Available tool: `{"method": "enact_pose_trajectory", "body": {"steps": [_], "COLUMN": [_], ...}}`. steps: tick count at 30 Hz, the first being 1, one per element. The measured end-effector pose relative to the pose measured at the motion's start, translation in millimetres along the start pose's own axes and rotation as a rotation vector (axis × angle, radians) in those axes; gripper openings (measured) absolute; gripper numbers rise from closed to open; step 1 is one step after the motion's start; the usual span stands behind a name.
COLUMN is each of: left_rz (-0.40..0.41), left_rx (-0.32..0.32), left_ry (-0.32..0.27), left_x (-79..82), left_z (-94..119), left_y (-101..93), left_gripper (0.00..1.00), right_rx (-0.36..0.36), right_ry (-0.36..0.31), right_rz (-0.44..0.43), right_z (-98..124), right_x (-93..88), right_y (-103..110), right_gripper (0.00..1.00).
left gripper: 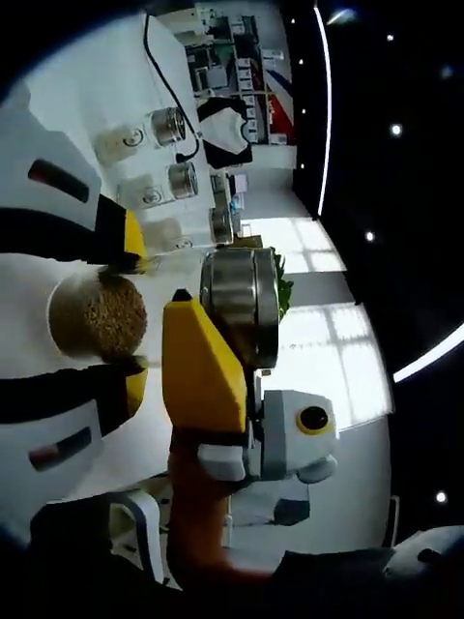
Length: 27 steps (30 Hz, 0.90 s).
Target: Rotate the seasoning bottle until the label or dispensing opening points toward the visible target arrow and the bottle remains upright within the marked orientation range
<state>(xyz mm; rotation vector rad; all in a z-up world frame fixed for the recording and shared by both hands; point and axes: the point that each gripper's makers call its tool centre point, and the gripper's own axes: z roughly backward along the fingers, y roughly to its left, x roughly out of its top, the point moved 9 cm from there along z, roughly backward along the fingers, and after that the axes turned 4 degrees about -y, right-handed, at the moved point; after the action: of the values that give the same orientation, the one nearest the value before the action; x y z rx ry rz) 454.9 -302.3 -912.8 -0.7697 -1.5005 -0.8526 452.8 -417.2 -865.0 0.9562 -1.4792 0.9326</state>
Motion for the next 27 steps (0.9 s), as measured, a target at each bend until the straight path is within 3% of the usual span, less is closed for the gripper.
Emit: {"method": "enact_pose_trajectory", "body": {"steps": [3,4,8,12,13,16,17,20,25,27], "left_rz": [-0.004,-0.02,-0.057,-0.058,-0.035,-0.057,-0.062,-0.058,-0.044,-0.036], "left_rx": [0.1,0.159,0.253,0.274,0.333,0.402,0.437,0.444,0.508,0.502], "left_ry": [0.042,0.044,0.046,0.047,0.043,0.057,0.072,0.07,0.084,0.07], "left_x": [-1.0,0.7,4.0,4.3,3.7,2.5,0.1,-0.1,-4.4,-4.3], "left_z": [-5.2,-5.3,-4.4,-4.4,-4.8,-5.8,-9.4,-9.5,-11.6,-10.5], "left_y": [-3.1,-3.8,-2.8,-2.7,-2.4,-3.4,-7.9,-8.5,-19.9,-19.6], "left_gripper": [0.43,0.43,0.43,0.43,0.43,0.43,0.43,0.42,0.43,0.44], "right_rx": [-0.085,-0.108,-0.165,-0.185,-0.242,-0.299,-0.362,-0.37,-0.453,-0.421], "right_ry": [0.034,0.03,0.008,0.004,-0.012,-0.029,-0.035,-0.036,0.006,0.029], "right_rz": [0.08,0.089,0.078,0.066,0.026,0.003,0.001,0.0,-0.021,-0.002], "right_z": [-6.3,-7.8,-8.2,-8.6,-9.9,-10.1,-10.5,-10.6,-11.6,-11.6], "right_x": [-2.9,-2.6,-1.1,-1.1,-2.9,-6.0,-10.3,-10.6,-16.8,-17.4], "right_y": [1.4,1.3,-1.7,-2.1,-2.6,-1.8,1.5,2.1,3.4,2.8], "right_gripper": [0.39,0.39,0.39,0.38,0.38,0.38,0.38,0.38,0.39,0.39]}}
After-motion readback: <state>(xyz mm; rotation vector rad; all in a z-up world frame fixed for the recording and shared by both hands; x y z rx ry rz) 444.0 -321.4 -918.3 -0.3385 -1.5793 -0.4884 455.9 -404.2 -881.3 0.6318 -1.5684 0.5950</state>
